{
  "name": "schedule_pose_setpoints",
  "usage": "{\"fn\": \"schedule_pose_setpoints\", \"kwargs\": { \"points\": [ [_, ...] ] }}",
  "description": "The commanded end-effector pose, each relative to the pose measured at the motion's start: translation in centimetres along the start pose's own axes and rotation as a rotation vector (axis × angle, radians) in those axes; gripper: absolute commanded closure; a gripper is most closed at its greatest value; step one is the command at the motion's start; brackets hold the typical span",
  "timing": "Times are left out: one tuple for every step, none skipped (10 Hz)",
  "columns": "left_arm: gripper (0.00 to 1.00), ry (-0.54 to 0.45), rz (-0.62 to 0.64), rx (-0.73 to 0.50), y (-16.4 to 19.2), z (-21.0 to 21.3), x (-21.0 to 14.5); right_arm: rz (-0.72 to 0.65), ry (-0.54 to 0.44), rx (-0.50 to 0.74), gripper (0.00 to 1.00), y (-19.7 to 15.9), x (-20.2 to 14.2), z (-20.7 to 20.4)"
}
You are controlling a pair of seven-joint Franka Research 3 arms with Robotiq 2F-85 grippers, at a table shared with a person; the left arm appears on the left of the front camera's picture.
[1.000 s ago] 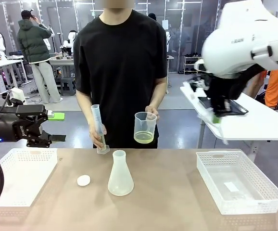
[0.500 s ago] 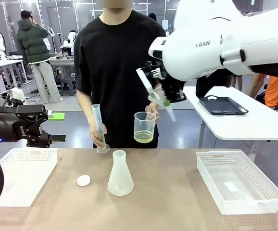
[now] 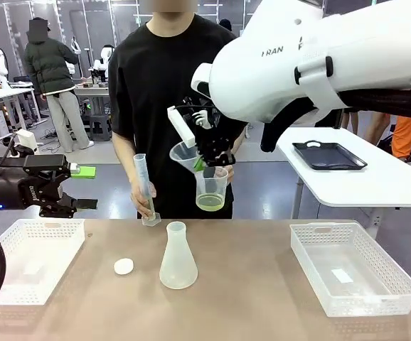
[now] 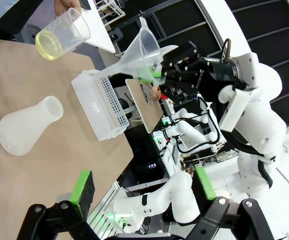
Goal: Prepare the solutions needed for the experiment.
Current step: Pick up the Plastic Funnel and insert it into the Big flask.
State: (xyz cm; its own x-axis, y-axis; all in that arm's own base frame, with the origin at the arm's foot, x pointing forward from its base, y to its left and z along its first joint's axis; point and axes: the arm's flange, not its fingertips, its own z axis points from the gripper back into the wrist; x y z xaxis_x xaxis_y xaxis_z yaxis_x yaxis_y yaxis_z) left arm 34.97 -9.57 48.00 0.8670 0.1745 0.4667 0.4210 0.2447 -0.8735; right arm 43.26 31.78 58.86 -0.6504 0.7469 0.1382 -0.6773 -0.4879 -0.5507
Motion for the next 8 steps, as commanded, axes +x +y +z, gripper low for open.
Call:
{"fn": "schedule_pose_setpoints", "kwargs": {
  "points": [
    [0.00, -0.017, 0.020, -0.021, -0.3, -0.3, 0.0, 0.061, -0.096, 0.000, 0.97, 1.5, -0.5, -0.4],
    [0.00, -0.017, 0.020, -0.021, -0.3, -0.3, 0.0, 0.097, -0.125, 0.011, 0.97, 1.8, -0.4, -1.1],
    [0.00, -0.017, 0.020, -0.021, -0.3, -0.3, 0.0, 0.104, -0.124, 0.022, 0.97, 2.1, -0.5, -1.6],
    [0.00, -0.017, 0.020, -0.021, -0.3, -0.3, 0.0, 0.115, -0.146, 0.017, 0.97, 2.3, -0.6, -2.0],
    [0.00, -0.017, 0.020, -0.021, -0.3, -0.3, 0.0, 0.123, -0.185, 0.013, 0.97, 2.4, -0.7, -2.3],
    [0.00, -0.017, 0.020, -0.021, -0.3, -0.3, 0.0, 0.150, -0.228, 0.004, 0.97, 2.5, -0.9, -2.9],
    [0.00, -0.017, 0.020, -0.021, -0.3, -0.3, 0.0, 0.151, -0.255, 0.007, 0.97, 2.5, -1.0, -3.6],
    [0.00, -0.017, 0.020, -0.021, -0.3, -0.3, 0.0, 0.150, -0.279, 0.012, 0.97, 2.6, -1.1, -4.2]
  ]
}}
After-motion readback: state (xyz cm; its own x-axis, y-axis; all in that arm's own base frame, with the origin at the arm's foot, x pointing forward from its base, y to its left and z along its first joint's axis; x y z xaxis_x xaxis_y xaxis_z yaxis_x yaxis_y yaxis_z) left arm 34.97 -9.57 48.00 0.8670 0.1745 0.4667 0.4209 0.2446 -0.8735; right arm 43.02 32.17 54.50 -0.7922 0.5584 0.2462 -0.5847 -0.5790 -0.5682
